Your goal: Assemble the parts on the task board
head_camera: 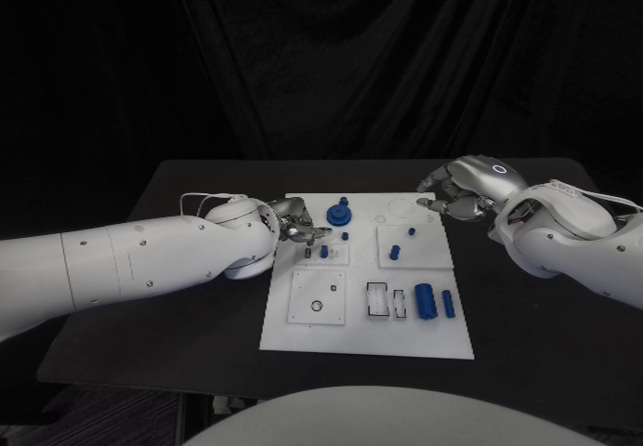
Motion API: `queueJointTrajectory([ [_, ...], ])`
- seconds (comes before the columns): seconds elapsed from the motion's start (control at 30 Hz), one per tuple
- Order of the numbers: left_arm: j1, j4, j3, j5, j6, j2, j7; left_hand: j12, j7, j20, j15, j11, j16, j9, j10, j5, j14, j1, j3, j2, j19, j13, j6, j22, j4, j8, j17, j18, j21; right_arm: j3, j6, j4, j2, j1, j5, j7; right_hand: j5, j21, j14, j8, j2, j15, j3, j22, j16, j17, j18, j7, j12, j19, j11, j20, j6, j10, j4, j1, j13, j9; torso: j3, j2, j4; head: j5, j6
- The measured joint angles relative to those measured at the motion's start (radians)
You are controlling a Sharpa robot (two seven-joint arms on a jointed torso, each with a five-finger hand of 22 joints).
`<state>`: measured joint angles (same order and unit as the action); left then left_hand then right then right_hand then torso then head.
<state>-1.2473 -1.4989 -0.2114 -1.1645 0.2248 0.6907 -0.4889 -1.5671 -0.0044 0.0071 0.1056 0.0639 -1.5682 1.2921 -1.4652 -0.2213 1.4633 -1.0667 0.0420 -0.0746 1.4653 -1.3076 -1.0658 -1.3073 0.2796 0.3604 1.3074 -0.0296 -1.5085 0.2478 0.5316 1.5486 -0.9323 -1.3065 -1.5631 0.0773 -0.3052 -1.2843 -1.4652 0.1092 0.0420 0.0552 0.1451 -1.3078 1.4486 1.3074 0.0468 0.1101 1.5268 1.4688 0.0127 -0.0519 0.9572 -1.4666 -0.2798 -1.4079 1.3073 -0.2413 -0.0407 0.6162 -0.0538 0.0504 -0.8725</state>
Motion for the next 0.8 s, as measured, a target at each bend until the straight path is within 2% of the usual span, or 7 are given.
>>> queueJointTrajectory([
  [0.03,-0.009,-0.003,0.0,-0.003,0.0,0.005,0.0,0.0,0.002,0.0,0.0,0.0,0.0,0.009,0.0,-0.009,0.0,-0.015,0.0,0.002,0.0,0.0,0.004,0.0,0.0,0.0,0.0,0.0,0.0,0.0,0.0,0.001,-0.001,0.0,0.0,0.0,0.0,0.0,0.0,0.0,0.0,0.0,0.0,0.0,0.0,0.0,0.0,0.0,0.0,0.0,0.0,0.0,0.0,0.0,0.0,0.0,0.0,0.0,0.0,0.0,0.0,0.0,0.0],
  [0.17,-0.061,-0.008,0.002,-0.022,-0.008,0.023,-0.003,0.0,0.001,0.0,0.0,0.0,0.0,0.016,0.0,-0.01,0.0,-0.061,0.005,0.007,0.0,0.0,0.023,0.0,-0.005,0.0,0.0,0.0,0.0,0.0,0.001,0.002,-0.004,0.0,0.0,0.0,0.0,0.0,0.0,0.0,0.0,0.0,0.0,0.0,0.0,0.0,0.0,0.0,0.0,0.0,0.0,0.0,0.0,0.0,0.0,0.0,0.0,0.0,0.0,0.0,-0.0001,0.003,0.0],
  [0.23,-0.082,0.001,0.002,-0.031,-0.019,0.026,-0.009,0.0,0.008,0.0,0.0,0.0,0.0,0.016,0.0,0.004,0.0,-0.065,0.005,0.011,0.0,0.0,0.03,0.0,-0.005,0.0,0.0,0.0,0.0,0.0,0.001,0.002,-0.004,0.0,0.0,0.0,0.0,0.0,0.0,0.0,0.0,0.0,0.0,0.0,0.0,0.0,0.0,0.0,0.0,0.0,0.0,0.0,0.0,0.0,0.0,0.0,0.0,0.0,0.0,0.0,-0.0001,0.005,0.0],
  [0.33,-0.105,0.029,0.002,-0.044,-0.045,0.026,-0.018,0.0,0.008,0.0,0.0,0.0,0.0,0.016,0.0,0.033,0.0,-0.076,0.009,0.003,0.0,0.0,0.037,0.0,0.0,-0.009,0.0,0.0,0.006,0.0,0.001,0.002,-0.001,0.0,0.0,0.0,0.0,0.0,0.0,0.0,0.0,0.0,0.0,0.0,0.0,0.0,0.0,0.0,0.0,0.0,0.0,0.0,0.0,0.0,0.0,0.0,0.0,0.0,0.0,0.001,0.0,0.01,0.0],
  [0.47,-0.118,0.075,0.002,-0.057,-0.079,0.015,-0.028,0.0,0.008,0.0,0.0,0.0,0.0,0.016,0.0,0.046,0.0,-0.08,0.01,0.004,0.0,0.0,0.037,0.0,0.002,-0.01,0.0,0.0,0.006,0.0,0.001,0.002,0.003,0.0,0.0,0.0,0.0,0.0,0.0,0.0,0.0,0.0,0.0,0.0,0.0,0.0,0.0,0.0,0.0,0.0,0.0,0.0,0.0,0.0,0.0,0.0,0.0,0.0,0.0001,0.001,0.0005,0.016,0.0],
  [0.67,-0.123,0.151,0.001,-0.068,-0.138,-0.035,-0.036,0.0,0.008,0.0,0.0,0.0,0.0,0.016,0.0,0.046,0.0,-0.08,0.007,0.004,0.0,0.0,0.037,0.0,0.005,-0.01,0.0,0.0,0.006,0.0,0.001,0.003,0.004,0.0,0.0,0.0,0.0,0.0,0.0,0.0,0.0,0.0,0.0,0.0,0.0,0.0,0.0,0.0,0.0,0.0,0.0,0.0,0.0,0.0,0.0,0.0,0.0,0.001,-0.0002,0.002,-0.0004,0.017,0.0],
  [0.8,-0.123,0.2,0.0,-0.072,-0.177,-0.065,-0.039,0.0,0.008,0.0,0.0,0.0,0.0,0.016,0.0,0.054,0.0,-0.08,0.007,0.004,0.0,0.0,0.037,0.0,0.005,-0.011,0.0,0.0,0.006,0.0,0.001,0.005,0.004,0.0,0.0,0.0,0.0,0.0,0.0,0.0,0.0,0.0,0.0,0.0,0.0,0.0,0.0,0.0,0.0,0.0,0.0,0.0,0.0,0.0,0.0,0.0,0.0,0.001,-0.0021,0.002,-0.0002,0.019,0.0],
])
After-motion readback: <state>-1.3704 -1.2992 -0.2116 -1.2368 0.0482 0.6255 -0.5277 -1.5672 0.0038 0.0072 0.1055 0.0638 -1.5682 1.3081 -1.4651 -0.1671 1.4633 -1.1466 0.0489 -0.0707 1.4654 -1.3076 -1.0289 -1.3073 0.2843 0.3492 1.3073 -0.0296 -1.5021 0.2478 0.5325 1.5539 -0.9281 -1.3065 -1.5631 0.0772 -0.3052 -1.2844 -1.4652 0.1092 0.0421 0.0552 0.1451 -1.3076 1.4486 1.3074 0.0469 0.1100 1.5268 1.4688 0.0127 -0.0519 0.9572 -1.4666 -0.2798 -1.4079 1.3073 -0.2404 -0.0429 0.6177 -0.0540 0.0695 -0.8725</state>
